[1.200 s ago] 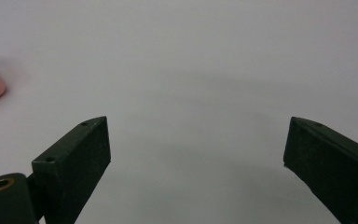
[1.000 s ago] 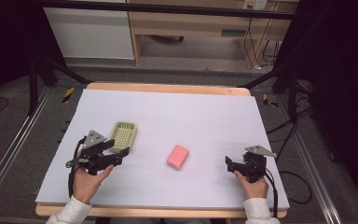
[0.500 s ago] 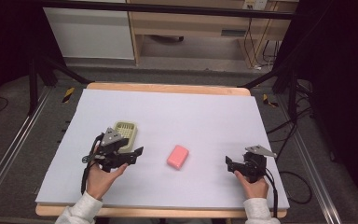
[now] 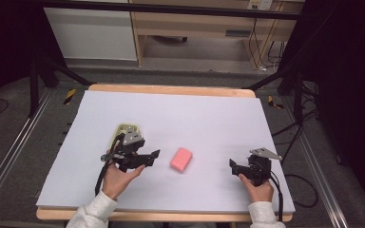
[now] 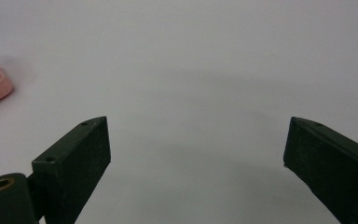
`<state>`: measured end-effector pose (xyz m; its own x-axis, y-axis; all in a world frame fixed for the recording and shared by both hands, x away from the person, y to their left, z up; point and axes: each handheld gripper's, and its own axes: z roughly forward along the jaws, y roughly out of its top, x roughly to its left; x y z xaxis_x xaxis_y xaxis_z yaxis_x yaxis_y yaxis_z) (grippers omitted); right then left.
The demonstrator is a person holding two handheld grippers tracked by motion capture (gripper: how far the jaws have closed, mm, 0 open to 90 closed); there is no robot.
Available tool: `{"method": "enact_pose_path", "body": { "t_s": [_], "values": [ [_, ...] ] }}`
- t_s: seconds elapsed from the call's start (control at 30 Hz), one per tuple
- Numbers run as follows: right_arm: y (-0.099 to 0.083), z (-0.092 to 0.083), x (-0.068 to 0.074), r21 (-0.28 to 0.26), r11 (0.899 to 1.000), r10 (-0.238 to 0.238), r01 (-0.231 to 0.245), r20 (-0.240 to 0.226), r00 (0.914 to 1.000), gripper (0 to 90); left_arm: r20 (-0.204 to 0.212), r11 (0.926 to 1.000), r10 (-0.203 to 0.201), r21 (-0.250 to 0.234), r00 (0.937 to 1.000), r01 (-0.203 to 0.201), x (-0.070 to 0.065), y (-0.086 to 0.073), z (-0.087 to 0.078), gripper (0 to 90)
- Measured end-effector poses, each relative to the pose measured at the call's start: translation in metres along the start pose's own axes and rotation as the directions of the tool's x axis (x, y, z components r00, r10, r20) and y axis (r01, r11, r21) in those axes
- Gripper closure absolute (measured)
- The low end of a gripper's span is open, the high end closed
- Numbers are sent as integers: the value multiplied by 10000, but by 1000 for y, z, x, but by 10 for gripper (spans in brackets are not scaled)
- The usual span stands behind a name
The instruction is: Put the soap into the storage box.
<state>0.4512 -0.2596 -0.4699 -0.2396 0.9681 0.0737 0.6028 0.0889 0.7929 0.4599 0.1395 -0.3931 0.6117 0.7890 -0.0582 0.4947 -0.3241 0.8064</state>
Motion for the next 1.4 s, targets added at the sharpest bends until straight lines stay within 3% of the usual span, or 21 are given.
{"method": "enact_pose_path", "body": {
  "t_s": [0.63, 0.97, 1.4],
  "values": [
    [1, -1, 0, -13, 10000, 42, -42, -38, 10000, 76, 373, 9980, 366, 509, 9986, -385, -27, 13, 29, 292],
    [1, -1, 0, 2, 10000, 32, -32, -51, 10000, 76, 485, 9930, 676, 936, 9965, -719, -39, 16, 43, 273],
    [1, -1, 0, 55, 10000, 8, -8, -68, 10000, 77, 603, 9857, 753, 1462, 9953, -835, -48, 14, 61, 251]
  ]
}}
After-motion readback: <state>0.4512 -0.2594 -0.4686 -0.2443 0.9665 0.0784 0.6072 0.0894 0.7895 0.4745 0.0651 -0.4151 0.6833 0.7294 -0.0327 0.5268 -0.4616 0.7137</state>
